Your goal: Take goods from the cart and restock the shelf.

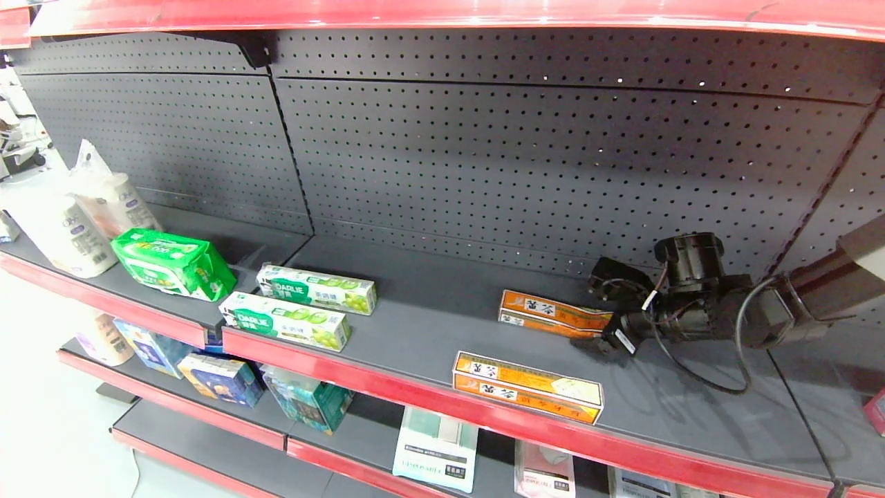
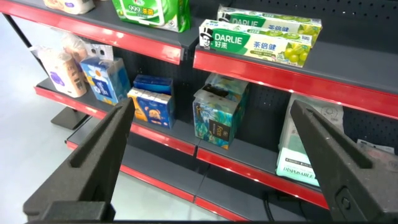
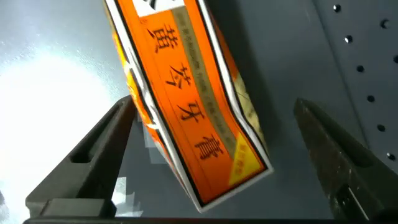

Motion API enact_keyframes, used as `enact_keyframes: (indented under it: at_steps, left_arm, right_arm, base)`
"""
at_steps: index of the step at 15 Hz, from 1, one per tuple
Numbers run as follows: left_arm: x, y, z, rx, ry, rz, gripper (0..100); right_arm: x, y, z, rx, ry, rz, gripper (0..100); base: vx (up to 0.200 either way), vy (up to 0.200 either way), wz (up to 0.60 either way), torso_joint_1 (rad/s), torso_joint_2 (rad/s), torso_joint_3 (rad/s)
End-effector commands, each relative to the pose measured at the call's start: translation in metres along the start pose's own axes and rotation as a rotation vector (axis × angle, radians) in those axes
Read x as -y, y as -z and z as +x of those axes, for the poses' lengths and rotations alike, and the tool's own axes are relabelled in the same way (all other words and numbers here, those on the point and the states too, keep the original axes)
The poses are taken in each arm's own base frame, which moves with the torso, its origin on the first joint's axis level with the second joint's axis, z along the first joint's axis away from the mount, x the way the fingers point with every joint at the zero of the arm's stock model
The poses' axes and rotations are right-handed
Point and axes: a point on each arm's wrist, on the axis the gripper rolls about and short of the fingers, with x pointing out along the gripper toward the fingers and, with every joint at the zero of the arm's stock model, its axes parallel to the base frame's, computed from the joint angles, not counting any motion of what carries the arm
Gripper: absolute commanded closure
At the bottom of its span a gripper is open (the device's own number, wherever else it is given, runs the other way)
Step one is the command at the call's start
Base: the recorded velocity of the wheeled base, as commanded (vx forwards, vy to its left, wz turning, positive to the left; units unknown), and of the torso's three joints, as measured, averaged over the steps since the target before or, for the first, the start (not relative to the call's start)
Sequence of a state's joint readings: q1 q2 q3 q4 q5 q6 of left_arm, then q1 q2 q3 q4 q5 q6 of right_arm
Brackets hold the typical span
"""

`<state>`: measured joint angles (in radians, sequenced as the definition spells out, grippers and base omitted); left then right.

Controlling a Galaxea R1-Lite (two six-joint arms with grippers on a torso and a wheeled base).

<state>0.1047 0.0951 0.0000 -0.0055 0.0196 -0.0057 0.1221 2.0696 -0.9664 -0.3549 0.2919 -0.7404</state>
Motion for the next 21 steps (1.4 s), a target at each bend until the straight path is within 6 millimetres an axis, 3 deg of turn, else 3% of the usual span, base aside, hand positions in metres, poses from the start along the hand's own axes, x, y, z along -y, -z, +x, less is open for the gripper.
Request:
enact_keyframes:
  at_steps: [1,15,16,21]
  left_arm:
    - [0.0,-0.0001,0.0001,-0.001,-0.002,0.0,0]
    - [0.0,-0.0001,0.0001,-0.001,-0.002,0.0,0]
    - [0.0,-0.0001,0.0001,-0.001,-0.002,0.0,0]
    - [0.0,-0.0001,0.0001,-0.001,-0.002,0.0,0]
  right_arm:
    - [0.0024,0.0049,0.0018,-0.014,0.003,0.01,0]
    - [0.0006,0.0029,0.0044,-0.015,-0.005,0.016,0]
    - [0.0003,0.0033,0.0045,-0.016,-0.006,0.015,100]
    - [0.0002,0.0031,0.004,-0.015,-0.005,0.015,100]
  base:
    - [0.0,0.0,0.0,0.0,0.0,0.0]
    - [0.0,0.0,0.0,0.0,0.0,0.0]
    - [0.0,0.0,0.0,0.0,0.0,0.0]
    - [0.0,0.0,0.0,0.0,0.0,0.0]
